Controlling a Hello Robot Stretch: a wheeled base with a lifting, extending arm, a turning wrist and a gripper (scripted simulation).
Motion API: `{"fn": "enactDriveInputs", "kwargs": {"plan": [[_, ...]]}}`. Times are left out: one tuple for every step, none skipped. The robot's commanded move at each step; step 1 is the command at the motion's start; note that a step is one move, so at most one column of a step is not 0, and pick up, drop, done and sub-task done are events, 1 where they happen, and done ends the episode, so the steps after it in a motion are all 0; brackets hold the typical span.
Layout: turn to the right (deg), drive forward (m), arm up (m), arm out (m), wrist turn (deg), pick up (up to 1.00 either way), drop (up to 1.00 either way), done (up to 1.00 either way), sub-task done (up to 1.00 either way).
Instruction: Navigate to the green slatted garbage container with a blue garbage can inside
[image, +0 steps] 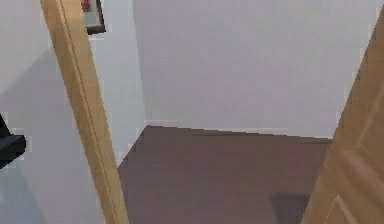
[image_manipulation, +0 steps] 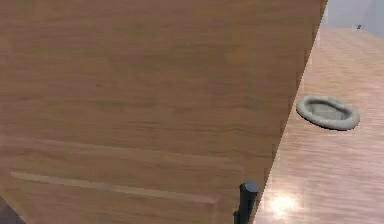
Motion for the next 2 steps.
{"fn": "enactDriveInputs", "kwargs": {"plan": [[12.0, 0.00, 0.00, 0.00, 0.0, 0.00, 0.00, 0.00, 0.00], [3.0, 0.00, 0.00, 0.00, 0.0, 0.00, 0.00, 0.00, 0.00]]}}
